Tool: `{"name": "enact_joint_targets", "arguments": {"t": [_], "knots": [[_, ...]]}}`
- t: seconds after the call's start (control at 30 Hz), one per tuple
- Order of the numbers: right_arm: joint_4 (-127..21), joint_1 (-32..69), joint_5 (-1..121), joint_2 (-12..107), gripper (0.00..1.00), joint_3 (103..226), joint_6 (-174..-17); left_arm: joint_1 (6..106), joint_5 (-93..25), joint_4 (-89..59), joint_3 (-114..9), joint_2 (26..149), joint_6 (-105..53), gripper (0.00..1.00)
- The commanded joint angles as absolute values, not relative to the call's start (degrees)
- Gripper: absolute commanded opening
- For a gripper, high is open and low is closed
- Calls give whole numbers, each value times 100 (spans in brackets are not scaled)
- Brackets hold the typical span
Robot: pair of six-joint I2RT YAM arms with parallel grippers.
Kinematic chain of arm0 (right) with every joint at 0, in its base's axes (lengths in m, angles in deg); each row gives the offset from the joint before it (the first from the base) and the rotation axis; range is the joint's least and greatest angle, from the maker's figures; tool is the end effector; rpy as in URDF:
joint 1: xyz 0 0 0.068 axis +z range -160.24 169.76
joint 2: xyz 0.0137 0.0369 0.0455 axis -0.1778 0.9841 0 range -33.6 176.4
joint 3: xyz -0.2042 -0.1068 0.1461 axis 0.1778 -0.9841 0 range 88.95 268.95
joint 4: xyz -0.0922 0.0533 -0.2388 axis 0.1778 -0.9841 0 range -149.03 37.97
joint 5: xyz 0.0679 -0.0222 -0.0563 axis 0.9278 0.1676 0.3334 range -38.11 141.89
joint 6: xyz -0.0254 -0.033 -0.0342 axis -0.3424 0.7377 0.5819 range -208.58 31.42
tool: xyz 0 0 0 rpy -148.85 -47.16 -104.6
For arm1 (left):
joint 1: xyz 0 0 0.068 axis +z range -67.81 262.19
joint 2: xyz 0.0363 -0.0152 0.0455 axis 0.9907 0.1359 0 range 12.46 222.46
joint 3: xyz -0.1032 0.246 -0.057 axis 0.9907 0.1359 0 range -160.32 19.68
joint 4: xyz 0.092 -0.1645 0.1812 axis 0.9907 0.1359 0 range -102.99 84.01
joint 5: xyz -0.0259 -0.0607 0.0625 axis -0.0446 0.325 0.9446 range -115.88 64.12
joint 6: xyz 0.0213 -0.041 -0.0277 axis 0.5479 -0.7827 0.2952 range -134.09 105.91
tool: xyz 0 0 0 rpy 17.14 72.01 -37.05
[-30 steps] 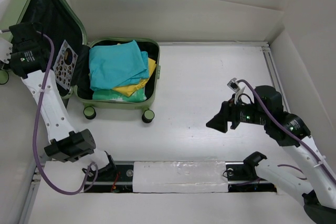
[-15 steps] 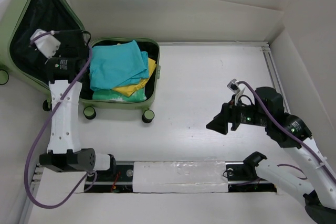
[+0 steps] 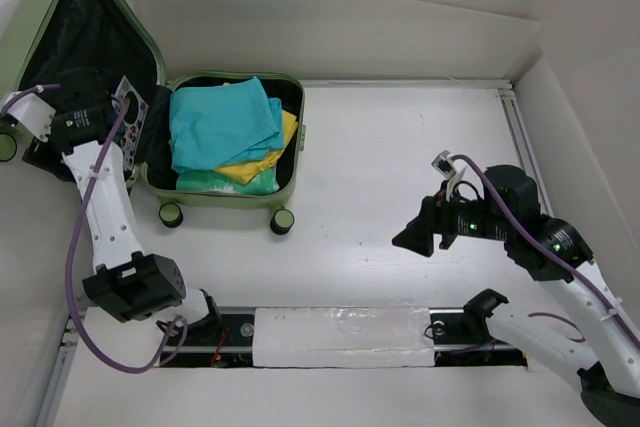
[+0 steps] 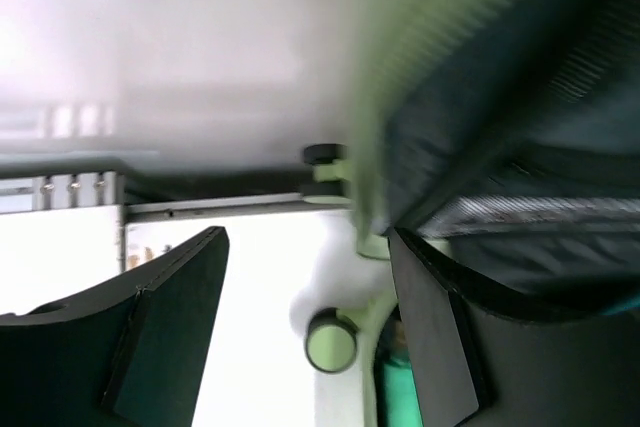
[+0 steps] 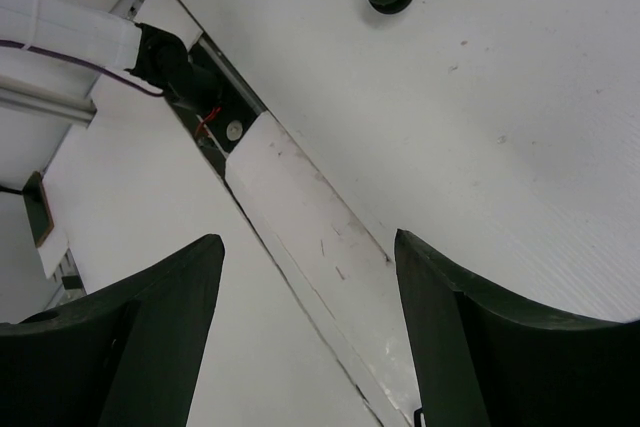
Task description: Pack the luggage
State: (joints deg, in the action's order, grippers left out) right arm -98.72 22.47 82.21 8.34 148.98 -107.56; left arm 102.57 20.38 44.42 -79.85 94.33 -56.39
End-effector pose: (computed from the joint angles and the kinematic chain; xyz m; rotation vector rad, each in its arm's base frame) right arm 0.0995 0.0853 0.3729 -0.6016 2.0976 1.0831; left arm 0.2476 0.1194 0.4434 -1.4223 1.5431 0.6792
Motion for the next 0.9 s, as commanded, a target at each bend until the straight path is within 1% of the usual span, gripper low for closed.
{"name": "enact_joint_targets", "arguments": {"t": [0.0, 0.17, 0.3, 0.37, 0.4, 0.5, 0.53, 0.6, 0.67, 0.8, 0.87], "knots": [[-9808, 2298, 8177, 823, 75, 14977, -10660, 10372, 1990, 4088, -8094, 9024, -5469, 62], [-9808, 2351, 8177, 885, 75, 14977, -10607, 10372, 2105, 4290, -8866, 9657, -5469, 62], [-9808, 2351, 8177, 990, 75, 14977, -10607, 10372, 2106, 4238, -9220, 9947, -5311, 63], [-9808, 2351, 8116, 1052, 75, 14977, -10607, 10372, 2158, 4238, -9273, 10122, -5311, 60], [-9808, 2351, 8054, 1052, 75, 14977, -10607, 10372, 2158, 4238, -9343, 10123, -5363, 56], [-9808, 2351, 7914, 1105, 75, 14977, -10607, 10372, 2237, 4238, -9396, 10316, -5364, 54], [-9808, 2351, 7913, 1105, 75, 14977, -10607, 10372, 2237, 4238, -9396, 10317, -5364, 49], [-9808, 2351, 7913, 1158, 75, 14977, -10607, 10372, 2237, 4290, -9571, 10500, -5434, 45], [-9808, 2351, 7860, 1158, 75, 14925, -10607, 10372, 2237, 4343, -9721, 10501, -5495, 39], [-9746, 2351, 7720, 1158, 75, 14872, -10660, 10372, 2412, 4423, -9783, 10563, -5618, 38], [-9746, 2351, 7667, 1106, 75, 14872, -10660, 10372, 2466, 4475, -9783, 10563, -5671, 40]]}}
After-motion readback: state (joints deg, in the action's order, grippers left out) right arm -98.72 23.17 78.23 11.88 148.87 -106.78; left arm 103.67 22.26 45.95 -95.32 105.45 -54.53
